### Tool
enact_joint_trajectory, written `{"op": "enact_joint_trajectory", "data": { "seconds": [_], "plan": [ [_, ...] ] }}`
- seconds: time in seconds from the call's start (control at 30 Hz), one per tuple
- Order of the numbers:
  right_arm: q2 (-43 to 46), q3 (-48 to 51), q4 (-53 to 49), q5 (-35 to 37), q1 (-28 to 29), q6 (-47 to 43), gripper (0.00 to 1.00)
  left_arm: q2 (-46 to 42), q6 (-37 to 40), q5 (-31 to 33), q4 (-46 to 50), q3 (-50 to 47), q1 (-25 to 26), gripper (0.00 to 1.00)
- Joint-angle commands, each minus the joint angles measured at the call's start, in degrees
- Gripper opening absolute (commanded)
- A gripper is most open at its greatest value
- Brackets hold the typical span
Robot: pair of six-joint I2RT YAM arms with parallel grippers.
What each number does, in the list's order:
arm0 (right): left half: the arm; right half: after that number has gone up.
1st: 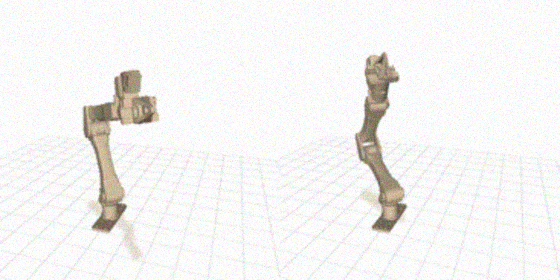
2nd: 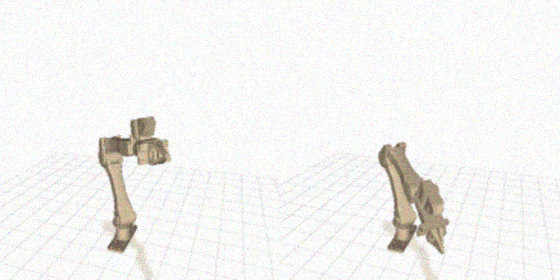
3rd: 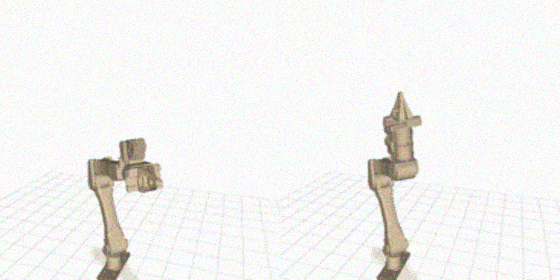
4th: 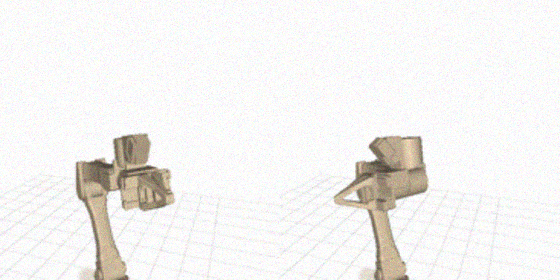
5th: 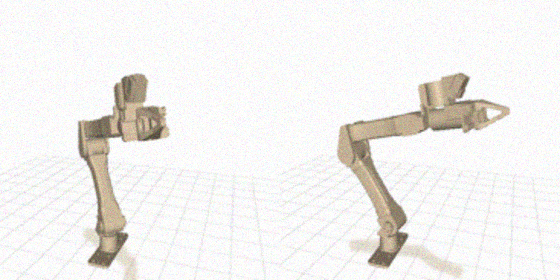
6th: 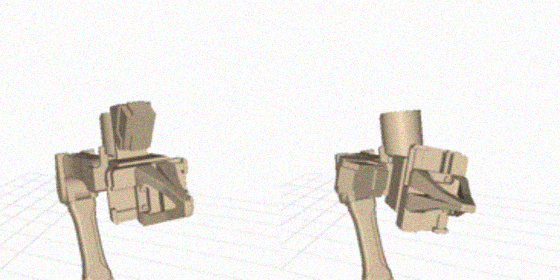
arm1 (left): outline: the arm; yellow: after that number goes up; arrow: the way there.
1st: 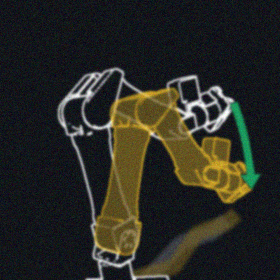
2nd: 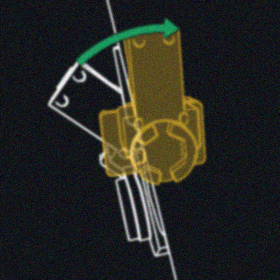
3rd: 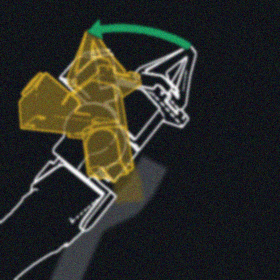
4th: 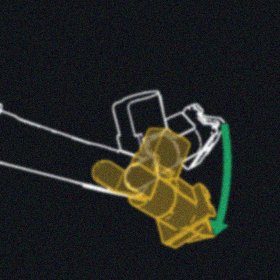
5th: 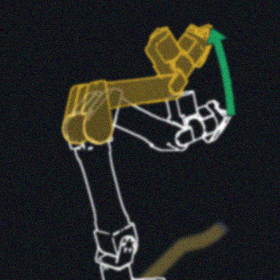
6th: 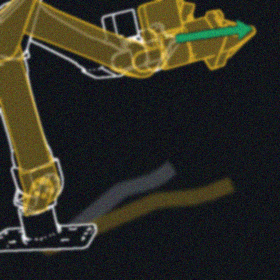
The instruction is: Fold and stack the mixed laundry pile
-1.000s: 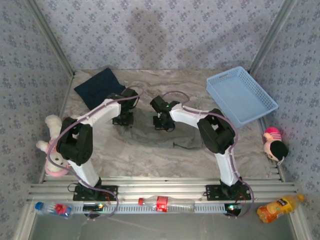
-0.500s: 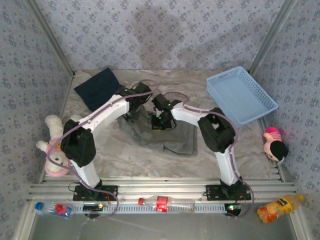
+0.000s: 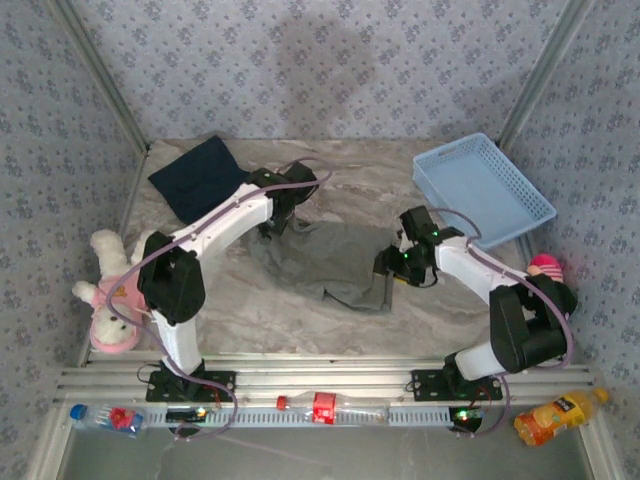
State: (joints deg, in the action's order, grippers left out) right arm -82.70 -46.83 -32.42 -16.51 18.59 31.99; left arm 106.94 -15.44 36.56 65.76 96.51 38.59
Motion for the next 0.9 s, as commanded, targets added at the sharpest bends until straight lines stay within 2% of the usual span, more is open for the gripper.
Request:
{"op": "enact_joint_trajectory", "data": {
  "seconds": [0.0,0.13,0.33,0.5,0.7,0.77,0.8,0.83,0.87],
  "plan": [
    [-1.3,3.98,3.85,1.53,-0.66,-2.09,0.59,0.72,1.64,3.32,2.69,3.47,1.46,0.0],
    [-6.0,6.2,11.3,-0.9,-0.14,1.04,0.48,2.36,1.47,4.2,4.5,5.37,3.24,0.0],
    [-9.14,3.97,11.99,0.21,2.74,1.84,0.25,6.05,-1.61,1.77,9.59,14.21,7.94,0.0],
    [-10.63,3.69,12.54,-0.87,2.81,1.69,0.23,14.31,-6.37,1.5,17.1,29.3,14.21,0.0],
    [-12.59,3.68,13.52,-2.11,2.86,1.7,0.22,30.9,-10.77,-3.17,29.4,56.18,20.97,0.0],
    [-12.64,3.74,13.62,-2.29,2.86,1.87,0.22,34.73,-11.56,-6.1,31.08,61.22,22.32,0.0],
    [-12.48,3.69,13.38,-2.34,2.77,1.85,0.22,35.62,-11.66,-7.75,31.1,61.98,22.89,0.1],
    [-12.21,3.76,13.02,-2.44,2.63,1.81,0.22,35.92,-12.09,-8.59,31.11,61.75,23.31,0.33],
    [-11.57,3.67,12.07,-2.49,2.22,1.68,0.25,35.98,-12.97,-8.69,31.45,61.29,23.63,0.62]
  ]
}}
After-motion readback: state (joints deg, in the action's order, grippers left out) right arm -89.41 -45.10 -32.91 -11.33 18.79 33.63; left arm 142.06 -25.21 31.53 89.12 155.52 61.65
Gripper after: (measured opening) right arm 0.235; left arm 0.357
